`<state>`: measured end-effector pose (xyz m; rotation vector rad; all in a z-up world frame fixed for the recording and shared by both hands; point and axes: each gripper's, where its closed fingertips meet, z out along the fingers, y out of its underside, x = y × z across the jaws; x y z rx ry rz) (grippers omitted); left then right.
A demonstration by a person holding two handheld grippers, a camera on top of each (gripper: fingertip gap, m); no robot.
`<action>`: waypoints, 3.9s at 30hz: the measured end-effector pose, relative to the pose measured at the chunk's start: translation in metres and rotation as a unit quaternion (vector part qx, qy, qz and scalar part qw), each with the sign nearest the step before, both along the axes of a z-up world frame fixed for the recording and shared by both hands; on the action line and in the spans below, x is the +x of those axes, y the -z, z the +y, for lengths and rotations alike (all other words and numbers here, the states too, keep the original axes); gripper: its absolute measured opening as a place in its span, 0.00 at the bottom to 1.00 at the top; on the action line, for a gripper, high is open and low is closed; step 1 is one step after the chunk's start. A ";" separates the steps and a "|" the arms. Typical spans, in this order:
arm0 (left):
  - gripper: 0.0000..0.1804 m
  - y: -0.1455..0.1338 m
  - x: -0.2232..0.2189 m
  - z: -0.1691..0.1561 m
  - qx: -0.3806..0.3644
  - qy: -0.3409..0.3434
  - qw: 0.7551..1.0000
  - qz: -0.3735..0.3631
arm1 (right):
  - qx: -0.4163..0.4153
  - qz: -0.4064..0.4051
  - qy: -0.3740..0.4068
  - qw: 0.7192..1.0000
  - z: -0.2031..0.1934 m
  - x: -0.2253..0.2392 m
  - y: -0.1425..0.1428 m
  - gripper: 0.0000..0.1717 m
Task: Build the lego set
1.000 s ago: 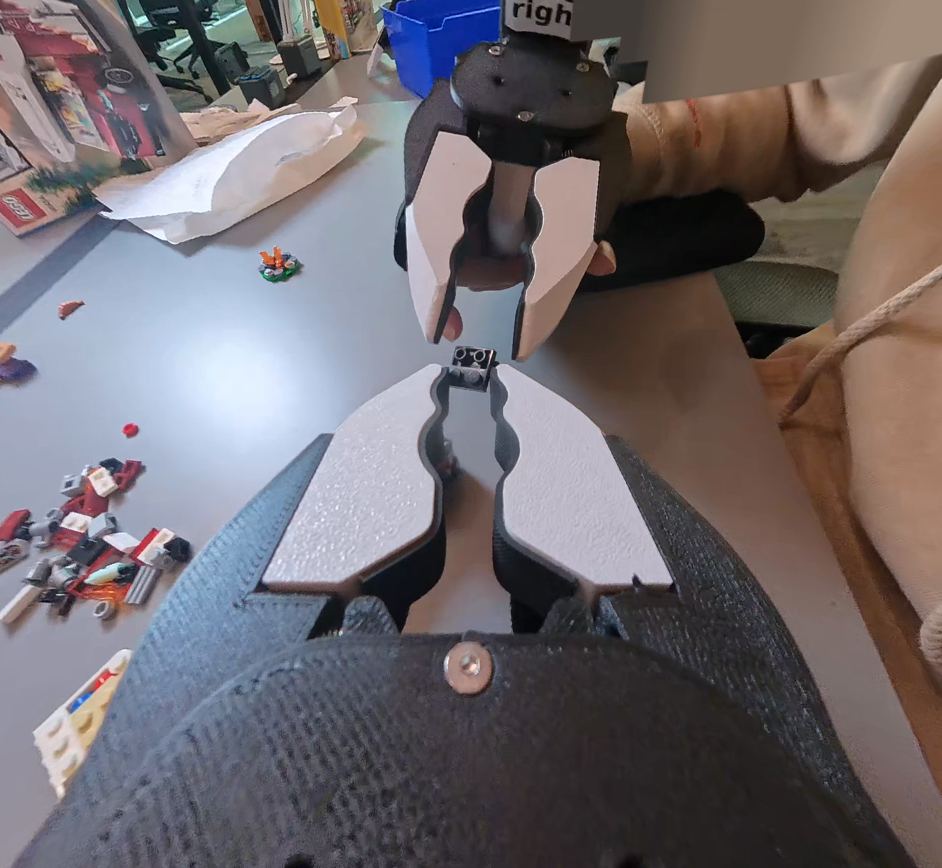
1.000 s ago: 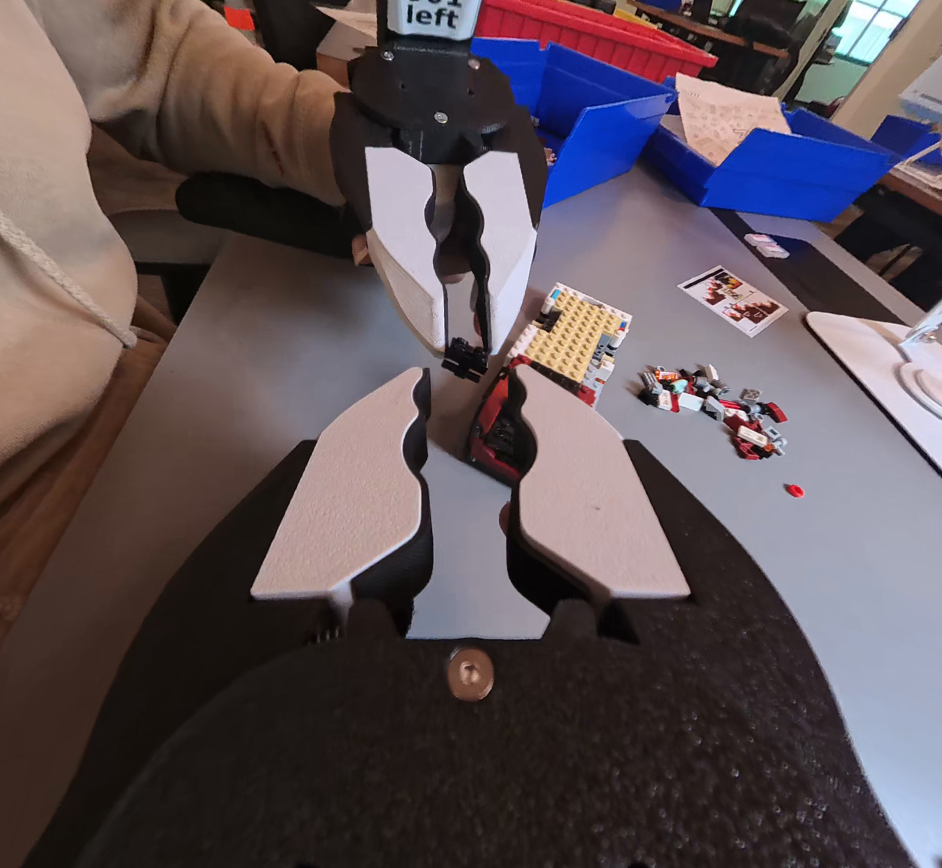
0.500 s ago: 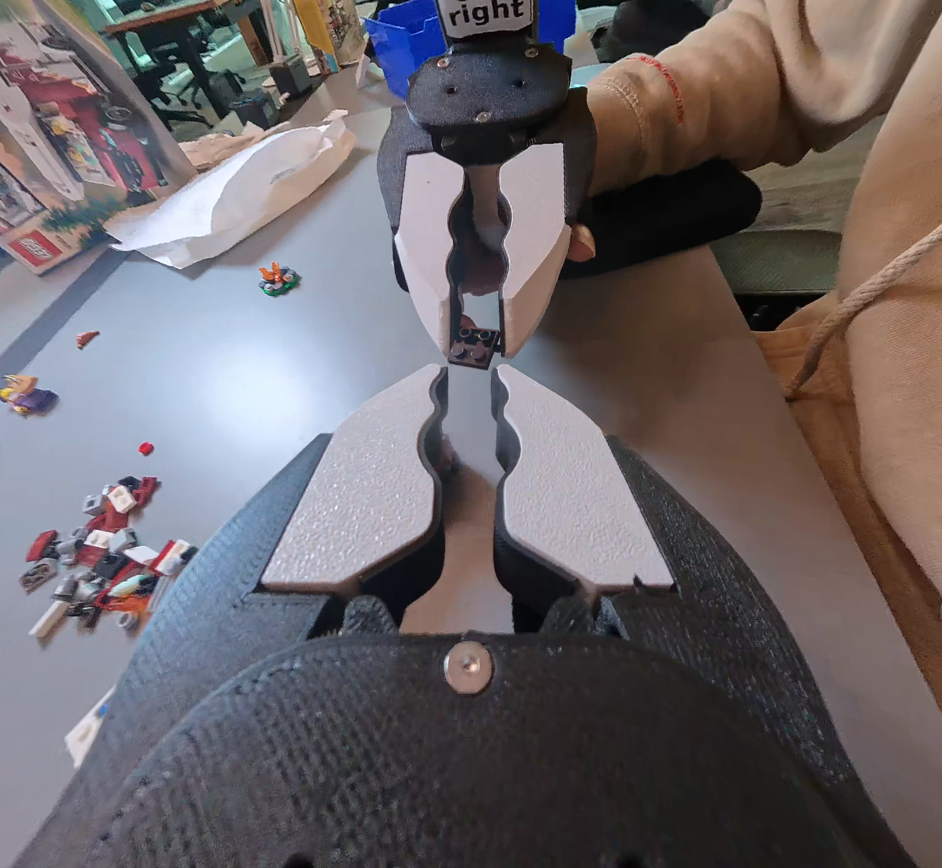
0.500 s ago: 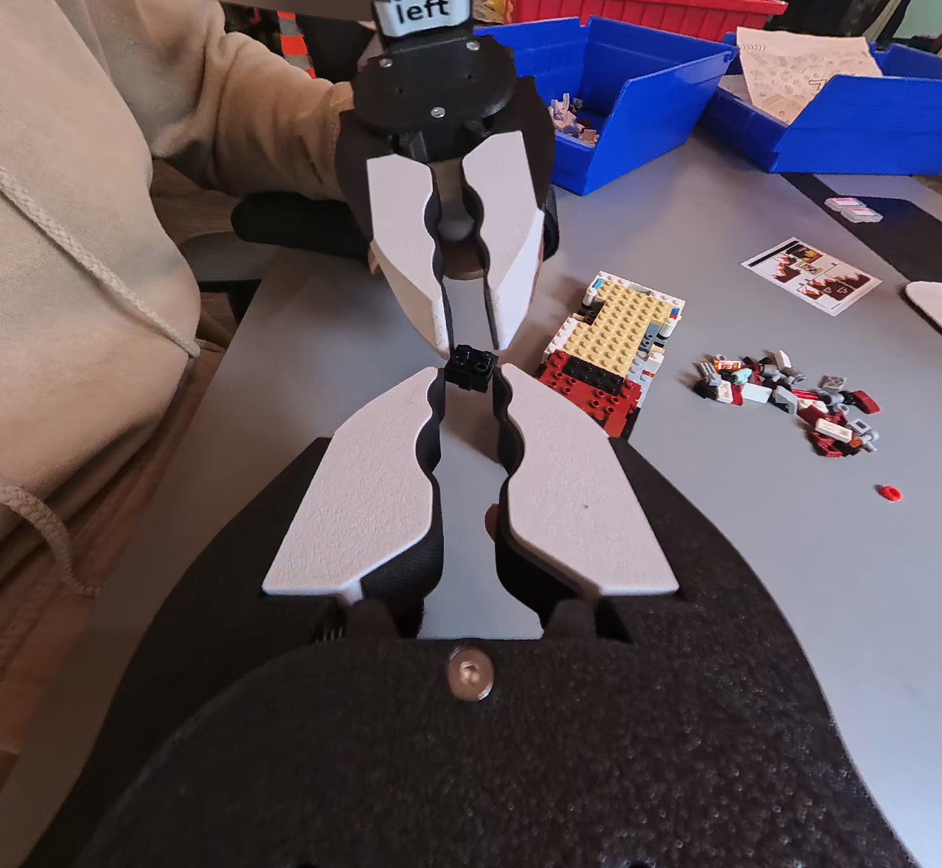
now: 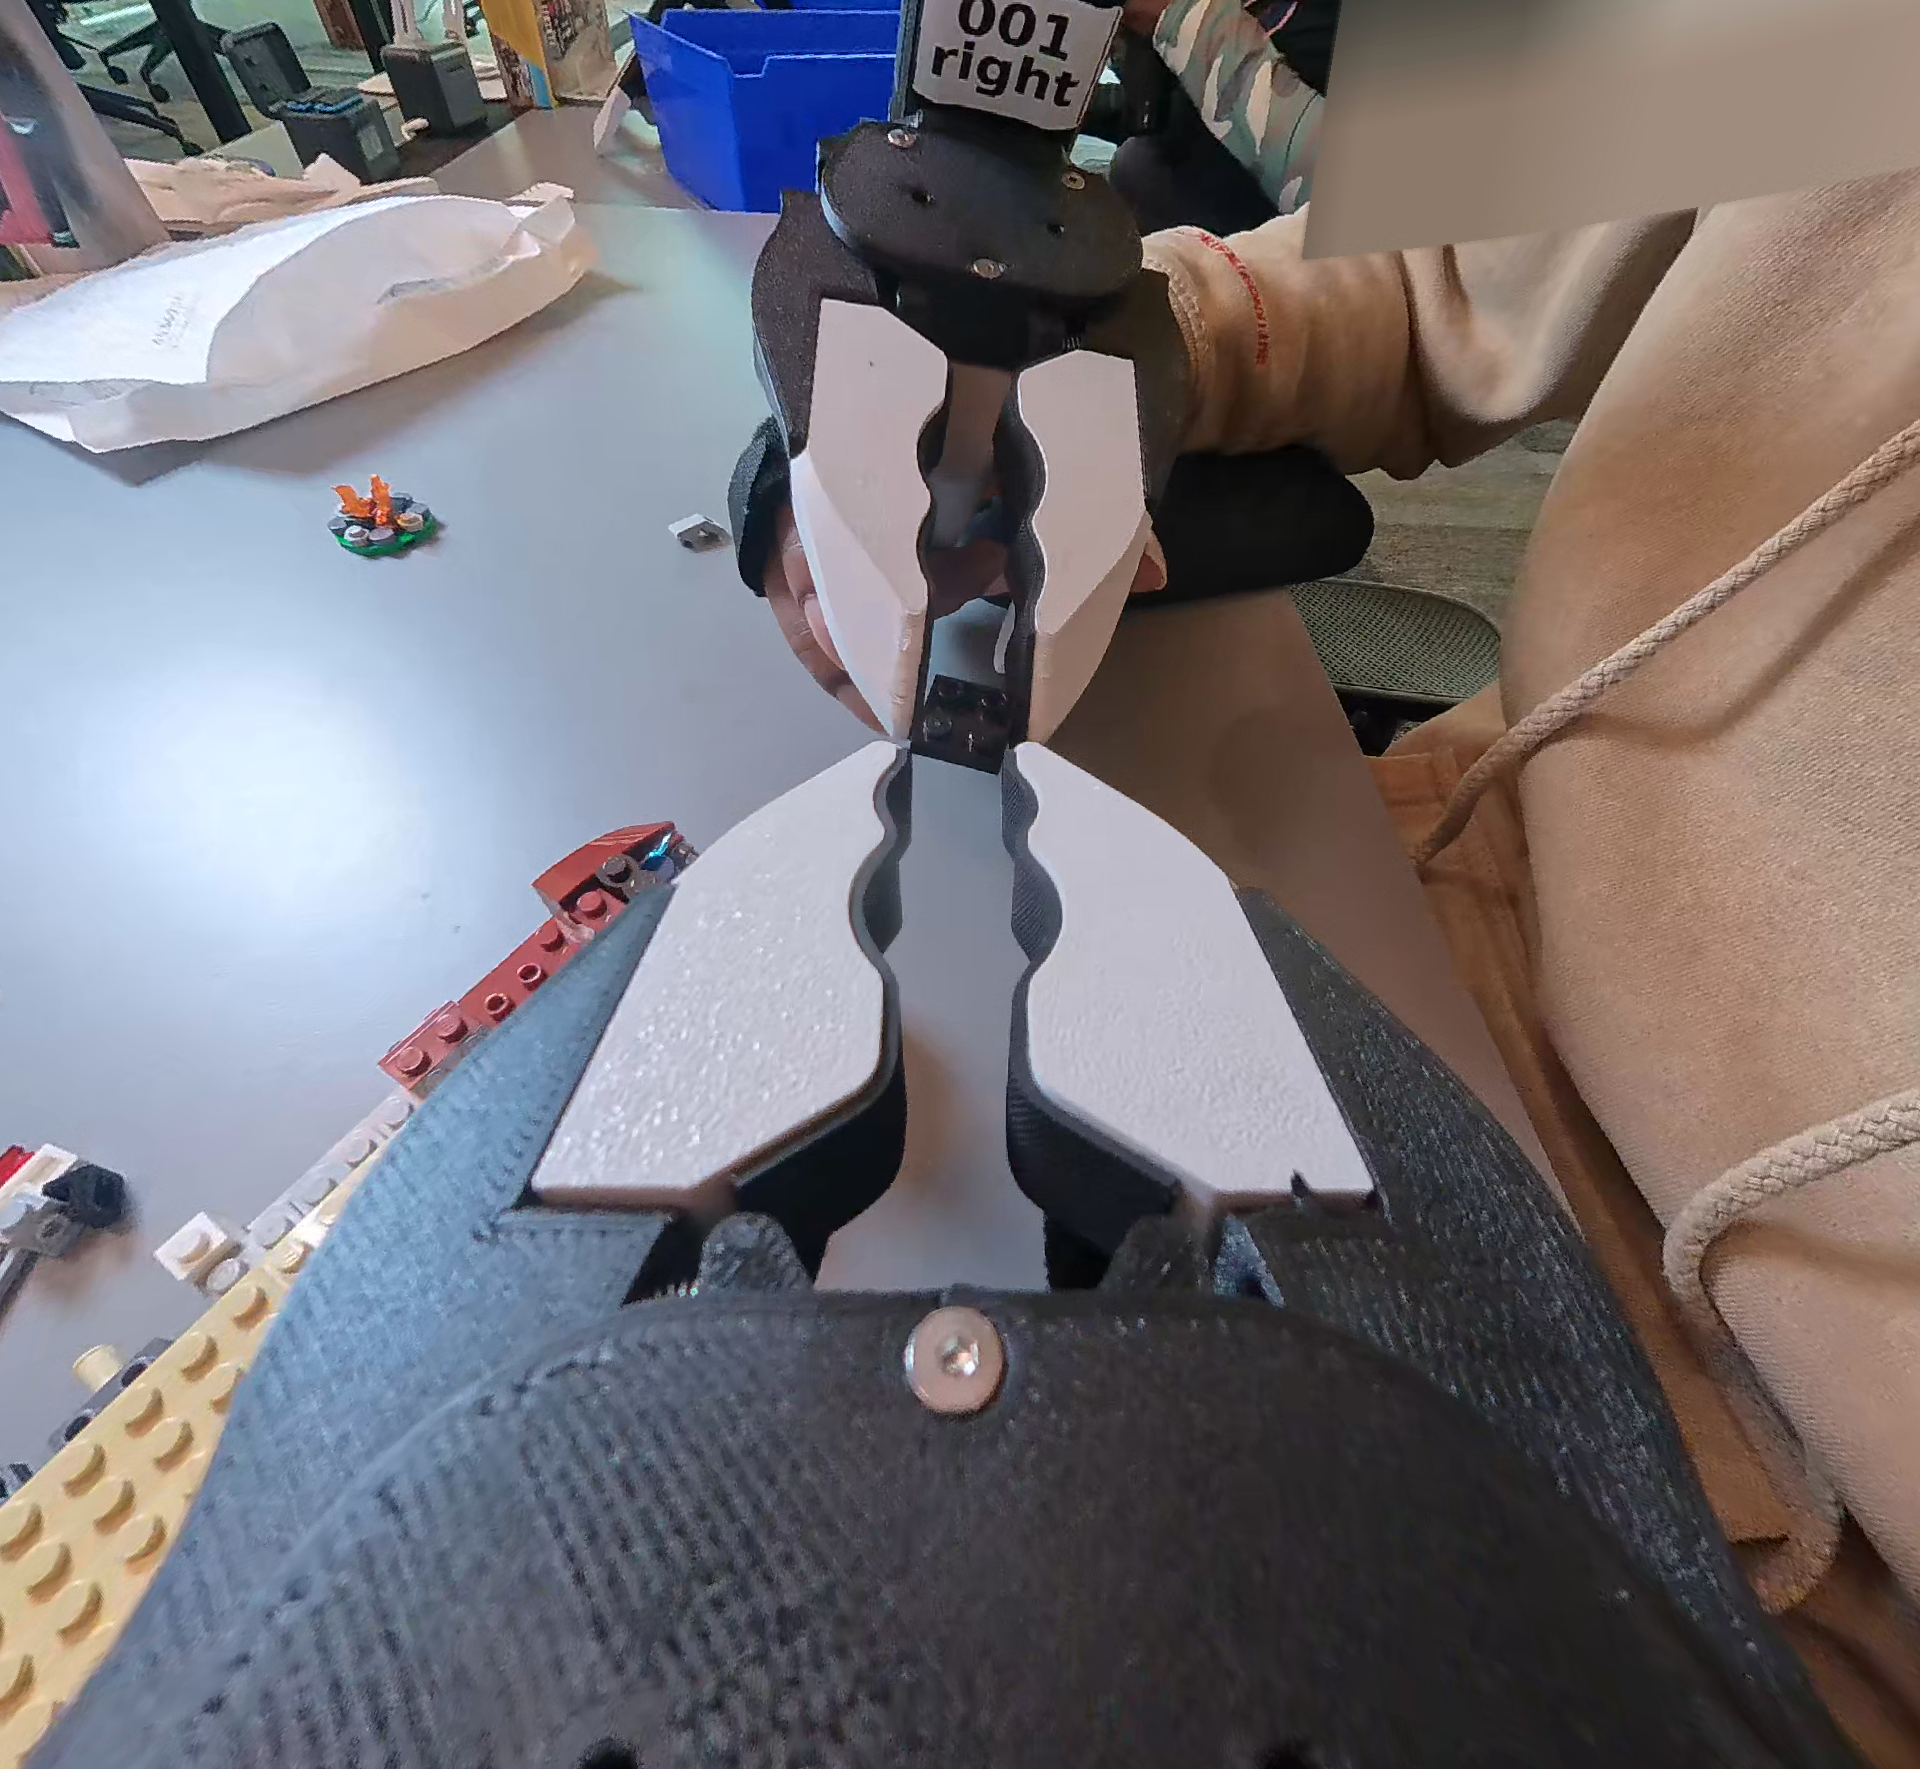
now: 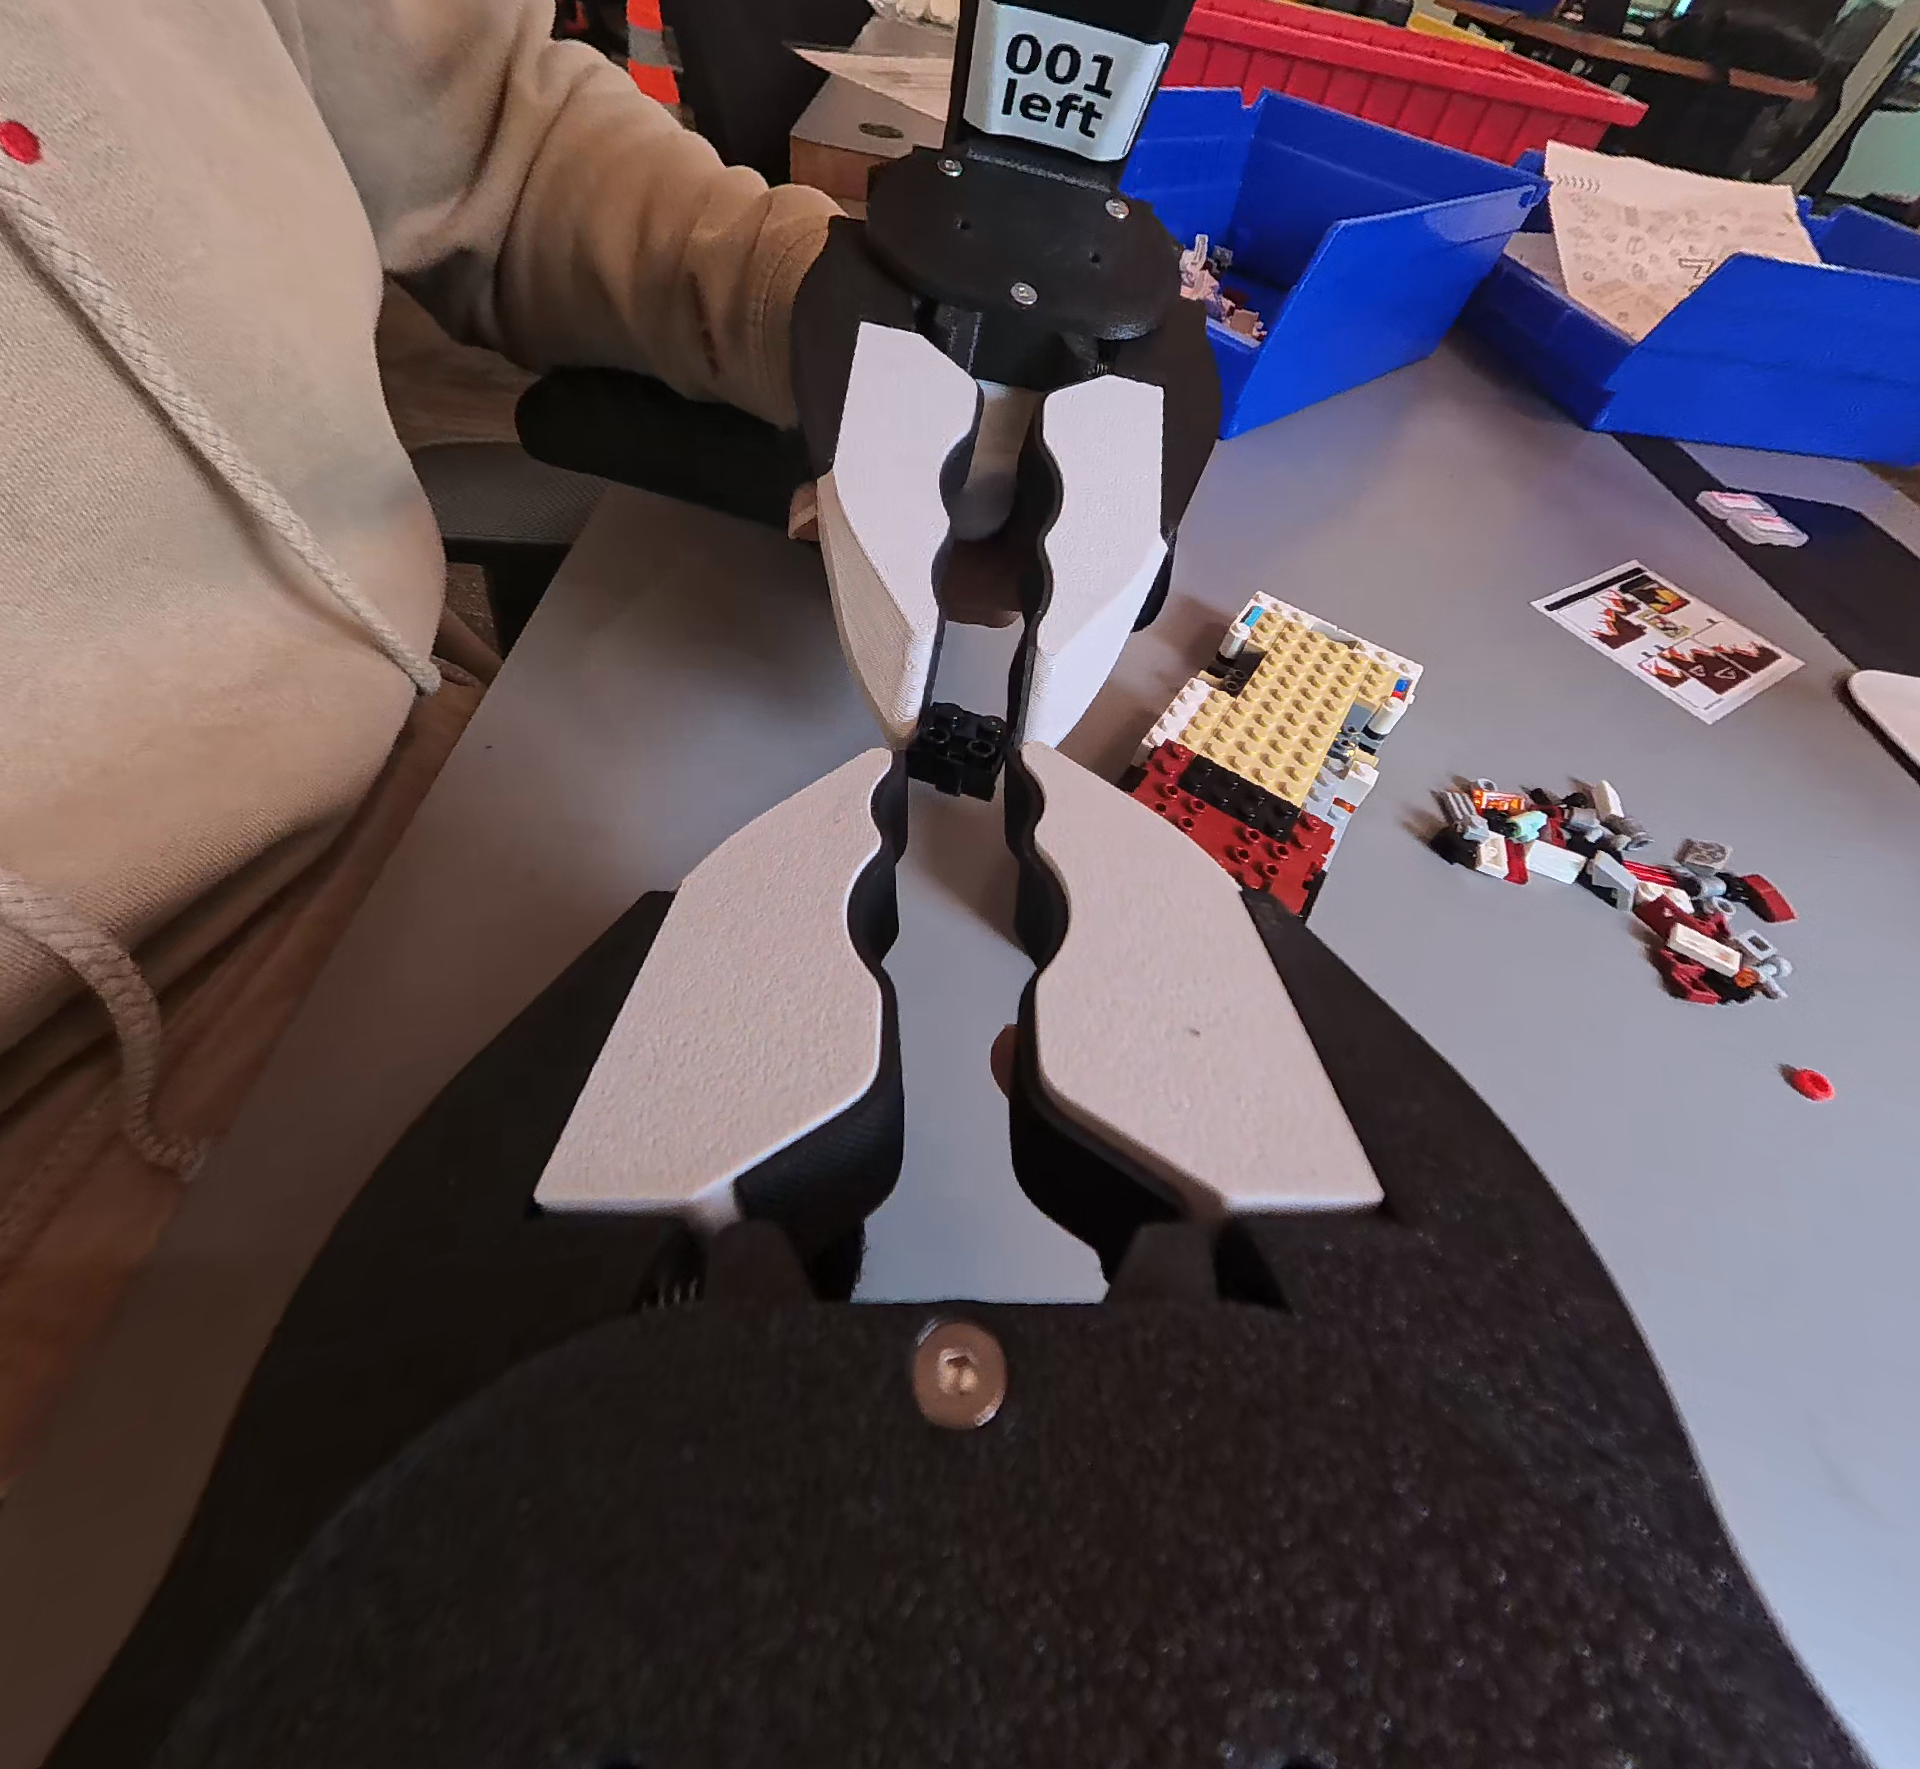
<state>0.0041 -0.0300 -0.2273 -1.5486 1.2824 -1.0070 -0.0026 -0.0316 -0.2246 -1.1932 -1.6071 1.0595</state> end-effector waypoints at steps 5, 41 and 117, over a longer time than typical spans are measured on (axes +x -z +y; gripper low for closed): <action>0.09 0.003 0.000 0.002 -0.001 -0.006 1.000 0.007 | -0.007 -0.007 0.005 1.000 0.002 0.000 0.003 0.10; 0.34 0.057 -0.020 0.058 0.101 0.192 0.927 0.307 | -0.081 -0.135 0.240 0.958 0.059 0.006 0.043 0.10; 0.08 -0.053 0.019 0.011 0.053 0.036 0.998 -0.026 | -0.472 0.055 0.002 0.880 0.011 0.021 -0.053 0.03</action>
